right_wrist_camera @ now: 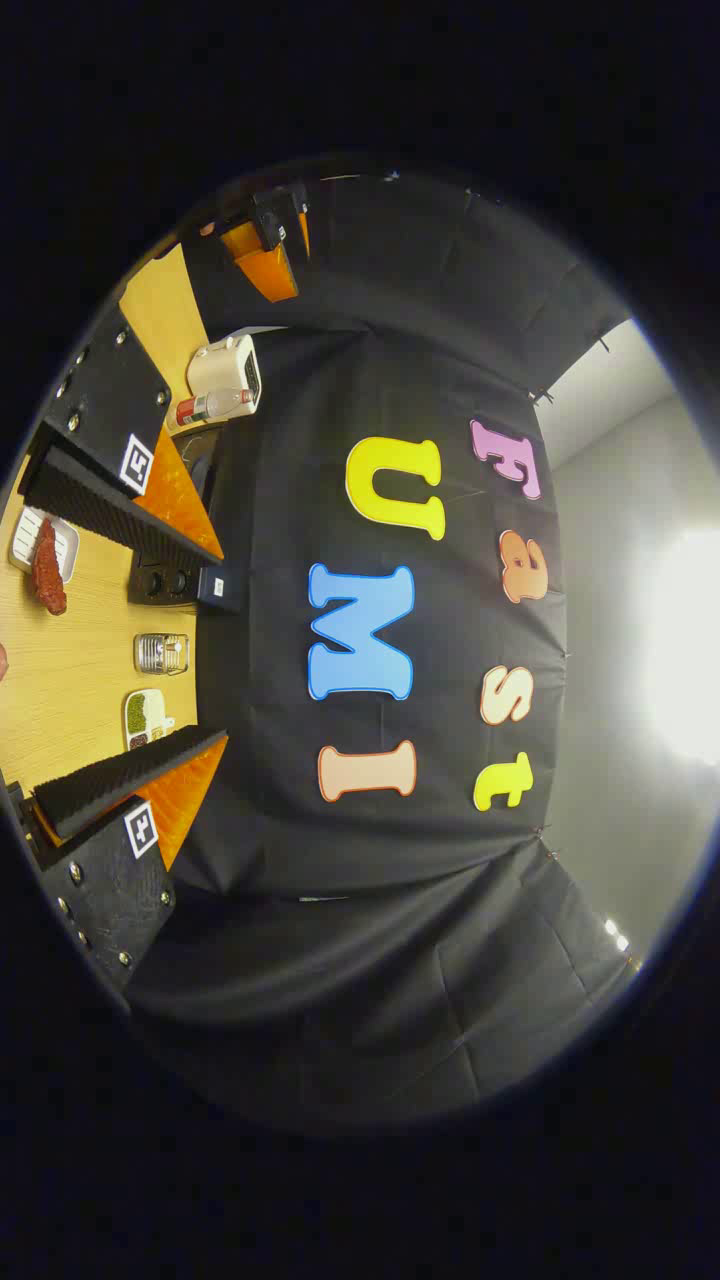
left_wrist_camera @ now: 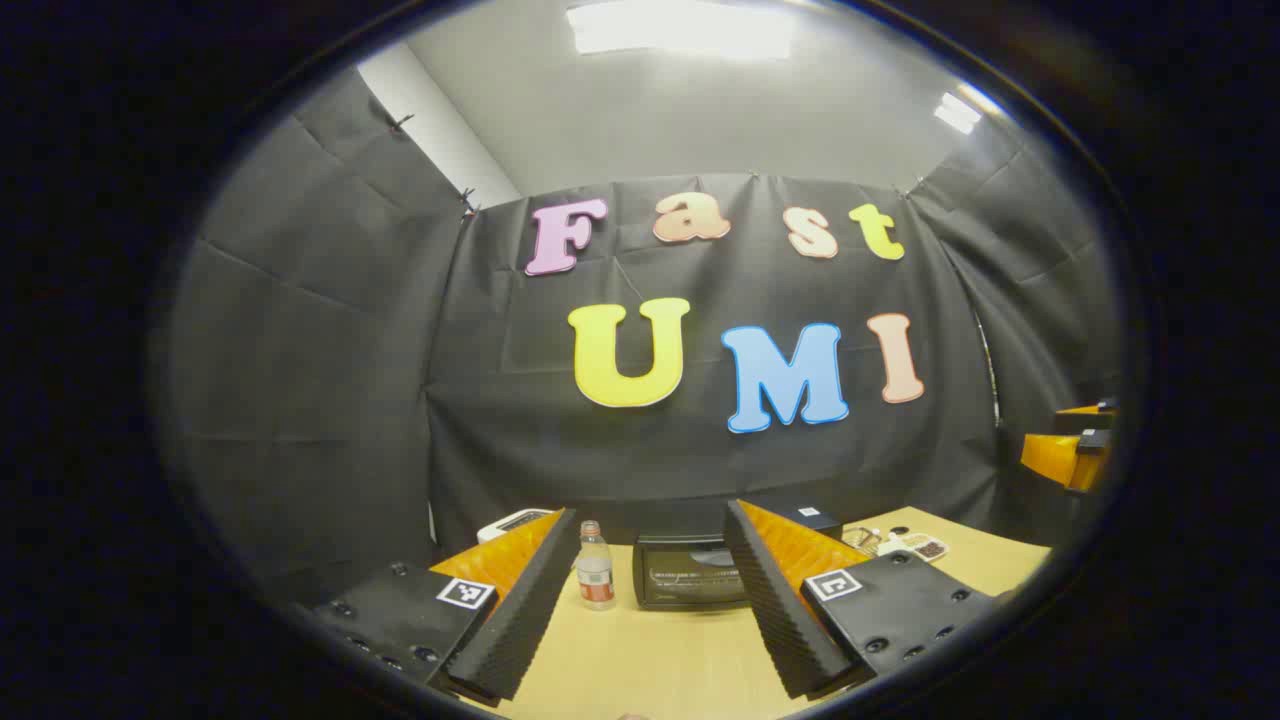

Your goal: Open the electric oven with the left hand, put the food in, and close the electric oven.

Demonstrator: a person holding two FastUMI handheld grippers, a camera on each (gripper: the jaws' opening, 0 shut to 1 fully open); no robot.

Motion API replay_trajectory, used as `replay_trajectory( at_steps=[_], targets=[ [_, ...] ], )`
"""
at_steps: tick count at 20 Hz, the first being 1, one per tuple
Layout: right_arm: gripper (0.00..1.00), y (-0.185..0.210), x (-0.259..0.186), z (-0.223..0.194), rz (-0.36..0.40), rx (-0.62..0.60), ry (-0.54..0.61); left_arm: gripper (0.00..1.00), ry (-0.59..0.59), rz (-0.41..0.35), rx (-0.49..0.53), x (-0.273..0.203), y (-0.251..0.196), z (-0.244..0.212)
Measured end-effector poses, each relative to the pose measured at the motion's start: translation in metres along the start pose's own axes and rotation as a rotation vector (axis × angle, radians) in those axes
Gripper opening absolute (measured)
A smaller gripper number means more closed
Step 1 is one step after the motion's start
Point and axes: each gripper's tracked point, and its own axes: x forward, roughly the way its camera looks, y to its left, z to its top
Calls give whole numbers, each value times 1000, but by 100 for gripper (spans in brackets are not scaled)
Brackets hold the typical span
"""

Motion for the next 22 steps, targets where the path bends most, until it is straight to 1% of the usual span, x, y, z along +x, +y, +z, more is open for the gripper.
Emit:
replay_trajectory(
  at_steps=[3, 4, 8, 9, 10, 11, 15, 16, 17, 22],
  targets=[
    [96, 1, 2, 0, 6, -4, -4, 91, -9, 10, 4, 1, 1, 5],
    [96, 0, 3, 1, 6, -6, -7, 100, -13, 11, 7, 0, -1, 5],
    [96, -1, 4, 3, 7, -7, -15, 100, -13, 10, 5, -1, -6, 5],
    [96, -1, 4, 2, 8, -9, -16, 97, -11, 11, 7, -1, -6, 5],
    [96, -1, 4, 1, 11, -11, -16, 97, -11, 12, 10, -2, -6, 5],
    [96, 0, 5, 1, 15, -12, -15, 100, -12, 13, 13, -3, -7, 6],
    [96, 4, 4, -3, 36, -5, -11, 100, -9, 7, 23, -8, -11, 4],
    [96, 6, 4, -4, 42, -4, -11, 97, -7, 5, 24, -9, -13, 2],
    [96, 8, 4, -6, 51, -3, -7, 100, -1, 4, 24, -9, -17, 1],
    [96, 13, -2, -8, 97, -2, -11, 100, 17, -6, -4, -3, -33, -4]
  ],
)
